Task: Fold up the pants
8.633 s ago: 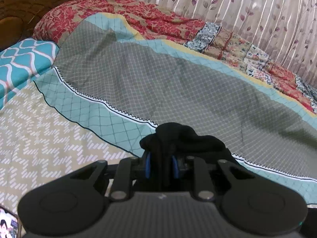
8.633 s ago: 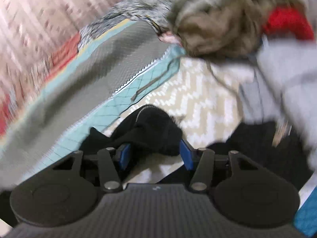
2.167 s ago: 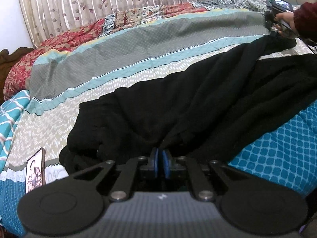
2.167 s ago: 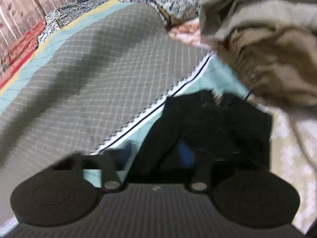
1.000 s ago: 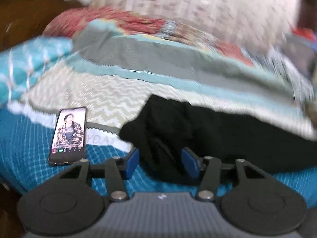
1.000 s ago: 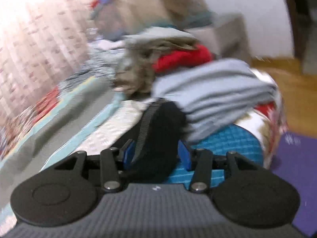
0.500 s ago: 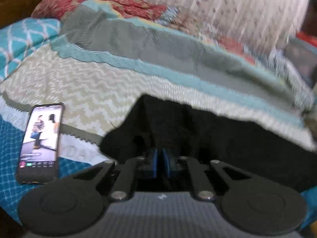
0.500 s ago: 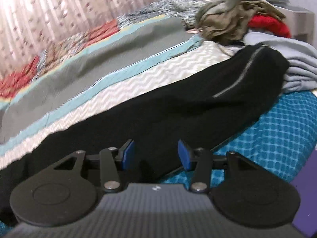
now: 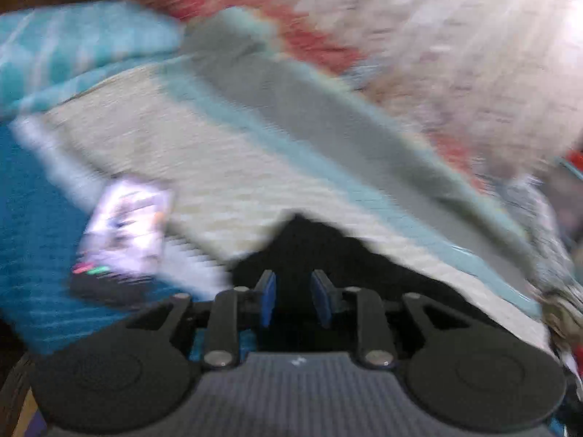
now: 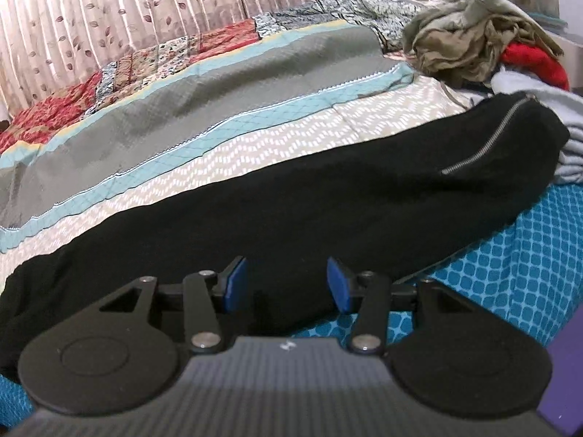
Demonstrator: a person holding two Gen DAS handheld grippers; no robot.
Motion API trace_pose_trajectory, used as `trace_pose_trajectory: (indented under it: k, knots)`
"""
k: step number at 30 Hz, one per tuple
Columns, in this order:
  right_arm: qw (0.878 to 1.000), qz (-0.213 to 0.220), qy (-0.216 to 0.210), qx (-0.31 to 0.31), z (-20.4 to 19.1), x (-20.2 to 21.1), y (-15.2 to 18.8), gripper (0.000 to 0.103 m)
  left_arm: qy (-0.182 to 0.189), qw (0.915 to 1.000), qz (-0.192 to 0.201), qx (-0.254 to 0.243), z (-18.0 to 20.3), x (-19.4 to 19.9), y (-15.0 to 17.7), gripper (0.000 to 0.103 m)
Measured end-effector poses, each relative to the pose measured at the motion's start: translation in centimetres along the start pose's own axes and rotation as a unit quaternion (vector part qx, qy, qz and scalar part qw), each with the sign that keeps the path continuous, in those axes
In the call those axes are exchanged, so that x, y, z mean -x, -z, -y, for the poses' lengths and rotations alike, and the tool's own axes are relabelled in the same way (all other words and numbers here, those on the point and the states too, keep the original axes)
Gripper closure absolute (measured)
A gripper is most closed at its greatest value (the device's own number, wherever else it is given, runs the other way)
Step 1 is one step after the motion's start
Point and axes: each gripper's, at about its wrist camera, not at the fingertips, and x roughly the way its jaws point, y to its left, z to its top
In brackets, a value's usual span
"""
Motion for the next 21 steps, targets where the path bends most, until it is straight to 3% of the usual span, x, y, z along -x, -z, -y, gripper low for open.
trace_pose_trajectory:
  k: [2, 4, 7, 11, 12, 13, 16, 18, 21]
  knots:
    - [1.0, -0.001, -0.002, -0.004, -0.1, -0.1, -0.1, 0.052, 0.042, 0.9971, 0.005, -0.063, 3.4, -0.2, 0.7, 0.081]
    - [1.0, -0.005, -0.007, -0.009, -0.3, -0.4, 0.0, 0.052, 0.071, 0.9921, -0.014, -0.103, 6.0, -1.5, 1.6, 0.081]
    - [1.0, -0.008, -0.014, -0.006, -1.2, -0.6, 0.3, 0.052, 0.081, 0.987, -0.047, -0.13, 7.9, -4.6, 2.8, 0.08]
    - [1.0, -0.016, -0.025, 0.008, -2.1, -1.1, 0.5, 0.052, -0.011, 0.9856, -0.124, -0.115, 5.8, -8.9, 4.0, 0.082]
    - [0.999, -0.023, -0.026, 0.01, -2.1, -1.4, 0.6, 0.052, -0.035, 0.9841, -0.14, -0.104, 4.4, -9.5, 4.3, 0.093]
    - [0.999, -0.032, -0.026, 0.009, -2.0, -1.8, 0.8, 0.052, -0.037, 0.9843, -0.151, -0.083, 3.0, -9.7, 4.6, 0.097]
    - [0.997, -0.073, -0.013, -0.009, -1.2, -3.4, 1.5, 0.052, 0.005, 0.9872, -0.16, 0.001, -0.8, -9.2, 4.4, 0.097]
    - [0.996, -0.079, -0.019, -0.023, -0.5, -3.8, 1.8, 0.052, 0.006, 0.9874, -0.157, 0.014, -1.0, -8.7, 3.9, 0.097]
    - [0.996, -0.072, -0.033, -0.029, -0.2, -3.0, 1.4, 0.052, 0.019, 0.9907, -0.135, -0.004, 0.6, -6.8, 3.1, 0.095]
